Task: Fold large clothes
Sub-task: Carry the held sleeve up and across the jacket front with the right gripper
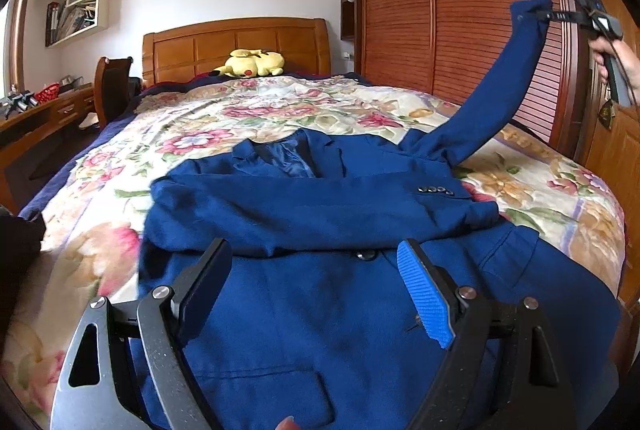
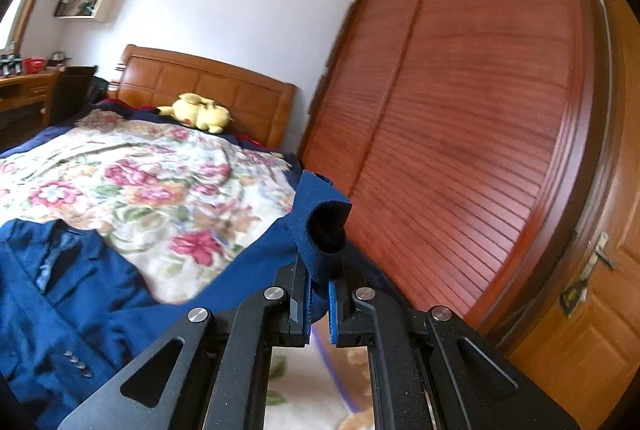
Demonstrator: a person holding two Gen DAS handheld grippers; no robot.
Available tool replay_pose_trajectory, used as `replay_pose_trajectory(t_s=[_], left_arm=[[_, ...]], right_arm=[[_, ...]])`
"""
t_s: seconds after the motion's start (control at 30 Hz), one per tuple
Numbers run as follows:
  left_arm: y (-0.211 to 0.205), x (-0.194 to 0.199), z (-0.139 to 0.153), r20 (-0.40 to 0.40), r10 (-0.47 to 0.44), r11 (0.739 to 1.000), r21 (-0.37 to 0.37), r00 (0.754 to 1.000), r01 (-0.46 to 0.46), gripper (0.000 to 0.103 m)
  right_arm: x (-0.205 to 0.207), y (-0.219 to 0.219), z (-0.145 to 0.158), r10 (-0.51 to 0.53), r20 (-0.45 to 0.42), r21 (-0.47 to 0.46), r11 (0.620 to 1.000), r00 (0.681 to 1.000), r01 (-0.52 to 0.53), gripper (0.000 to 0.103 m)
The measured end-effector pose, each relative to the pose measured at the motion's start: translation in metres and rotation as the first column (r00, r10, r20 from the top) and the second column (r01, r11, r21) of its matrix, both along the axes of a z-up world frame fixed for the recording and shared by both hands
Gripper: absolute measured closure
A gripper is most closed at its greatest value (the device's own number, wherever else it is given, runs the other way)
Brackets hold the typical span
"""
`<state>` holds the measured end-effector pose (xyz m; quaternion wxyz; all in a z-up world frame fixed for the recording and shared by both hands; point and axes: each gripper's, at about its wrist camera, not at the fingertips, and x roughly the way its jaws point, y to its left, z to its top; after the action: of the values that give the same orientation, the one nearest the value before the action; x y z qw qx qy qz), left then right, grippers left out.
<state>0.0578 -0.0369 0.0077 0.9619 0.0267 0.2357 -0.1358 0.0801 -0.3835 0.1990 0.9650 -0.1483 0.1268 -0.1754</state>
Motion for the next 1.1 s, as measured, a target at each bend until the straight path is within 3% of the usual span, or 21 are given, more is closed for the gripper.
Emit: replay_pose_trajectory(t_s=[0.3, 0.67, 0.83, 1.1], left_arm=[[0.030, -0.010, 0.005, 0.002, 0.040, 0.999, -0.006, 0.999, -0.040, 0.018], [0.065, -0.020, 0.010, 0.017, 0.095, 0.995, -0.020, 0.995, -0.094, 0.018], [0.080, -0.023, 0.011, 0.023, 0.122, 0.992, -0.031, 0.992, -0.121, 0.018], [0.097, -0.021, 0.011, 0.025, 0.152, 0.988, -0.044, 0.988, -0.151, 0.018]], right_arm=[[-0.035, 0.094, 0.013, 0.213, -0.011, -0.093, 0.973, 0.977, -0.213, 0.097], [-0.067, 0.181, 0.017, 0.465, -0.040, -0.130, 0.875, 0.885, -0.466, 0.097], [-0.065, 0.200, 0.011, 0.523, -0.069, -0.100, 0.844, 0.849, -0.528, 0.097], [-0.049, 0.190, 0.009, 0.581, -0.168, -0.005, 0.808, 0.797, -0.590, 0.097]])
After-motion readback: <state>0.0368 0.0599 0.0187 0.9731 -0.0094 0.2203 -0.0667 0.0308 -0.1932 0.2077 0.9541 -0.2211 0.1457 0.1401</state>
